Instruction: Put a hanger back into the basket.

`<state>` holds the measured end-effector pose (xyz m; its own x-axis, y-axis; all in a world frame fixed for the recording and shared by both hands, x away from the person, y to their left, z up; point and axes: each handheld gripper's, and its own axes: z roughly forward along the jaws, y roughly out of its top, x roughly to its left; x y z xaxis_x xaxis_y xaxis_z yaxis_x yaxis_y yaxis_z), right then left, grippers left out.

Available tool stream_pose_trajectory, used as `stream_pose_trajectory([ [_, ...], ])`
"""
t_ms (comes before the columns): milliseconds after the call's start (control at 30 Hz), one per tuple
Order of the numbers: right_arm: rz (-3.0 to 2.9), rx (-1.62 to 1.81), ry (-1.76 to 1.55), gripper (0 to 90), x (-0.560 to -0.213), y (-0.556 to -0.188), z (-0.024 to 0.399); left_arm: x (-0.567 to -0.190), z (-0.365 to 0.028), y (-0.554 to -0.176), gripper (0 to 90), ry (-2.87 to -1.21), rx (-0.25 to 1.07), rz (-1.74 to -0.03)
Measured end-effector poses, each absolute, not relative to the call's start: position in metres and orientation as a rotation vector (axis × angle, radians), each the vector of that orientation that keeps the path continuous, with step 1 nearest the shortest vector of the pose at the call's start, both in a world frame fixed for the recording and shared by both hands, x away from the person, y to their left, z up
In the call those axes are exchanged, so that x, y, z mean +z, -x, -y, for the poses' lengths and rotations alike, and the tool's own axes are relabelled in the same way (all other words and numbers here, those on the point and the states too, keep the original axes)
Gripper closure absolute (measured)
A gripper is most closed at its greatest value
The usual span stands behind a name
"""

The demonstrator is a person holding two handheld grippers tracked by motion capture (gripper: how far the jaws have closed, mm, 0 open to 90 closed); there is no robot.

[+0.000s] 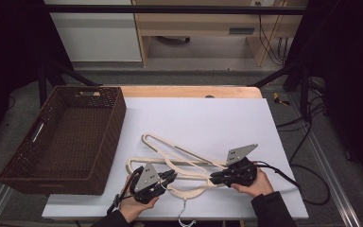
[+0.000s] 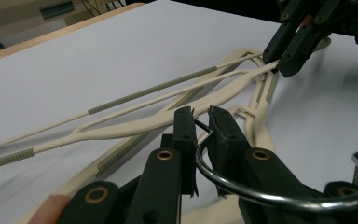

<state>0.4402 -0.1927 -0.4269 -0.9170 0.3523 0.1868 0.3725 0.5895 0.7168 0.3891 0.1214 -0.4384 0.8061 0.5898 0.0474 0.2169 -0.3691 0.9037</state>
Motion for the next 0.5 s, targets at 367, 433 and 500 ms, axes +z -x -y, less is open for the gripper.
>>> stream_pose_trajectory([
  [367, 2.799, -1.241, 0.642, 79.0, -0.4296, -0.4391, 0.1905, -0.4325, -0.116, -0.3875, 81.8, -1.94, 0.461, -0.648],
  [433, 2.812, -1.244, 0.638, 76.4, -0.4304, -0.4389, 0.1899, -0.4312, -0.1149, -0.3873, 81.9, -1.944, 0.458, -0.653],
  [500, 2.82, -1.25, 0.652, 71.9, -0.4297, -0.4379, 0.1892, -0.4305, -0.1137, -0.3866, 82.0, -1.948, 0.462, -0.646],
])
